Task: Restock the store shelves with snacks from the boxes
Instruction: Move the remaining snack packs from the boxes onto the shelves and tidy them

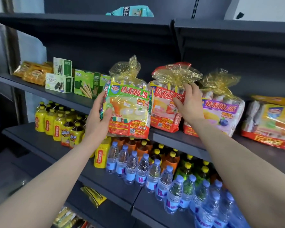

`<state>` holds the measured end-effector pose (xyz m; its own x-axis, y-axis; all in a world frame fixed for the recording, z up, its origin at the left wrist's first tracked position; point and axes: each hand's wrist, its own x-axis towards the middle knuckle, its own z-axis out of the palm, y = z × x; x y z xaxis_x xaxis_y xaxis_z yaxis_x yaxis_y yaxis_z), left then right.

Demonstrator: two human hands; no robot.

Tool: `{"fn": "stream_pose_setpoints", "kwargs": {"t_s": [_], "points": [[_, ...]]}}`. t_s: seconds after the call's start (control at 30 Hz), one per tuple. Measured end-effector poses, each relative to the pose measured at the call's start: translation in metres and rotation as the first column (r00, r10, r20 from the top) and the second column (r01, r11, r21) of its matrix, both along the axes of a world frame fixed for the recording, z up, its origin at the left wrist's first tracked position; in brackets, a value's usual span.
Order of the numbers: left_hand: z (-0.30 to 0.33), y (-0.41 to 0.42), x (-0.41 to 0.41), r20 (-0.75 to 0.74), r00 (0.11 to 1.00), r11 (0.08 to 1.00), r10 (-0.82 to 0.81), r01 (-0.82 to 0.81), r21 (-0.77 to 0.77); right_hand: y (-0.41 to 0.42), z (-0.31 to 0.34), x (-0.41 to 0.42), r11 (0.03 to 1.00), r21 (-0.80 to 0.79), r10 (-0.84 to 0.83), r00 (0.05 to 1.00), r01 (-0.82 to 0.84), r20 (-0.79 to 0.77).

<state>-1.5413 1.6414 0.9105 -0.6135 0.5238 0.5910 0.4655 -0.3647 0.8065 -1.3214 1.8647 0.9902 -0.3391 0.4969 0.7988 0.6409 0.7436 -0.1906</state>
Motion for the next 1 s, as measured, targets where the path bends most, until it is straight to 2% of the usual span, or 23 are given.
{"fn": "stream_pose_setpoints", "kwargs": {"t_s": [0.13,0.23,0.27,0.3,0.33,0.4,0.43,0.5,0.57,0.63,0.73,0.77,0.83,1.0], "points": [[0.0,0.006,0.022,-0.031,0.997,0.997,-0.074,0.074,0.015,-0.019,-0.003,0.017,1.0,-0.019,-0.01,1.0,0.009,-0.017],[0.004,0.014,0.044,-0.044,0.989,0.99,-0.14,0.141,0.028,-0.037,-0.003,0.035,0.997,0.043,0.071,0.98,-0.064,-0.187],[0.006,0.019,0.051,-0.044,0.985,0.985,-0.165,0.167,0.034,-0.048,0.0,0.042,0.992,0.0,0.123,0.958,-0.127,-0.259],[0.008,0.023,0.061,-0.048,0.979,0.979,-0.197,0.199,0.037,-0.053,0.002,0.048,0.971,-0.114,0.166,0.932,-0.212,-0.321],[0.011,0.029,0.071,-0.057,0.973,0.973,-0.225,0.228,0.033,-0.061,0.004,0.054,0.91,-0.275,0.202,0.912,-0.309,-0.356],[0.017,0.041,0.093,-0.083,0.959,0.963,-0.269,0.271,0.008,-0.068,0.005,0.067,0.739,-0.508,0.232,0.875,-0.442,-0.424],[0.02,0.048,0.105,-0.103,0.952,0.957,-0.289,0.289,-0.014,-0.066,0.004,0.076,0.691,-0.522,0.239,0.84,-0.5,-0.487],[0.025,0.063,0.125,-0.183,0.925,0.943,-0.332,0.323,-0.079,-0.064,0.005,0.097,0.694,-0.43,0.245,0.751,-0.578,-0.614],[0.026,0.078,0.135,-0.323,0.89,0.945,-0.321,0.276,-0.178,-0.056,0.006,0.122,0.764,-0.356,0.216,0.732,-0.539,-0.646],[0.026,0.094,0.133,-0.494,0.847,0.969,-0.196,0.089,-0.232,-0.048,0.006,0.147,0.821,-0.355,0.15,0.769,-0.448,-0.621],[0.021,0.116,0.116,-0.707,0.707,0.958,0.017,-0.214,-0.192,-0.029,0.002,0.174,0.892,-0.348,0.064,0.842,-0.289,-0.535],[0.018,0.124,0.111,-0.739,0.671,0.935,0.062,-0.299,-0.193,-0.025,0.0,0.177,0.911,-0.332,0.05,0.864,-0.245,-0.501],[0.012,0.133,0.104,-0.744,0.663,0.897,0.082,-0.374,-0.235,-0.022,-0.005,0.174,0.944,-0.283,0.031,0.899,-0.17,-0.437],[0.002,0.146,0.101,-0.726,0.683,0.908,0.082,-0.352,-0.229,-0.003,-0.023,0.157,0.999,-0.048,-0.025,0.956,0.012,-0.291]]}}
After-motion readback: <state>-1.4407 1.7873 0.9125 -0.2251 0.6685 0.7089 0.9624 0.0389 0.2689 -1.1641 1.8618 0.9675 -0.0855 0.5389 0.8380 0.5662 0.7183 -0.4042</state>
